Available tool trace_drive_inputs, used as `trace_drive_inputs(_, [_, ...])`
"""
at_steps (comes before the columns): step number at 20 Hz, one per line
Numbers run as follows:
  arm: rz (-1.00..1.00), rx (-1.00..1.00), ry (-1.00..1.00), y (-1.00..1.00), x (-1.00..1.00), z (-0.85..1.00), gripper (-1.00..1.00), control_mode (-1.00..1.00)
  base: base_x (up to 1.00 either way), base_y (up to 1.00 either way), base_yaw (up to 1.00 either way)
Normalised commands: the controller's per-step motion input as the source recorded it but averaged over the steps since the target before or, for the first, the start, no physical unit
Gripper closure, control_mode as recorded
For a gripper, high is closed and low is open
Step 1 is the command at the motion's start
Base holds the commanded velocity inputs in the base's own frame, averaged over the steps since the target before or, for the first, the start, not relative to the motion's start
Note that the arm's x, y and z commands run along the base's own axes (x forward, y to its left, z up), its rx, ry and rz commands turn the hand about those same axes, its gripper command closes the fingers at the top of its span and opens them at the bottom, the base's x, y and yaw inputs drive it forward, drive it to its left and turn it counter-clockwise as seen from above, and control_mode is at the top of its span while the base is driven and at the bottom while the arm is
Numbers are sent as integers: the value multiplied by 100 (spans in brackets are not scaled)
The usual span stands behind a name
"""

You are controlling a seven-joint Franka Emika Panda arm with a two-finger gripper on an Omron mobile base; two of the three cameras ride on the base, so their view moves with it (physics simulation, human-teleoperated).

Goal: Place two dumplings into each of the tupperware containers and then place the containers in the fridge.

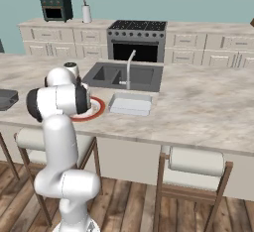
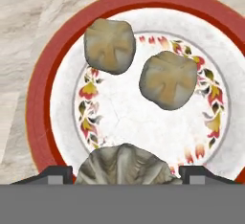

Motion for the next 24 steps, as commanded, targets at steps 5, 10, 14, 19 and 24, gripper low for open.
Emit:
trace_drive_inputs(5, [0, -3, 7, -85, 0, 54, 100, -100, 0, 0, 0])
trace_drive_inputs(10, [-1, 0, 4, -100, 5, 1, 100, -100, 0, 0, 0])
trace_drive_inputs(14, [0, 0, 0, -100, 31, 0, 100, -100, 0, 0, 0])
trace_drive_inputs(19, [0, 0, 0, -96, 26, -6, 100, -100, 0, 0, 0])
trace_drive_inputs(24, [0, 0, -6, -56, 31, -47, 100, -100, 0, 0, 0])
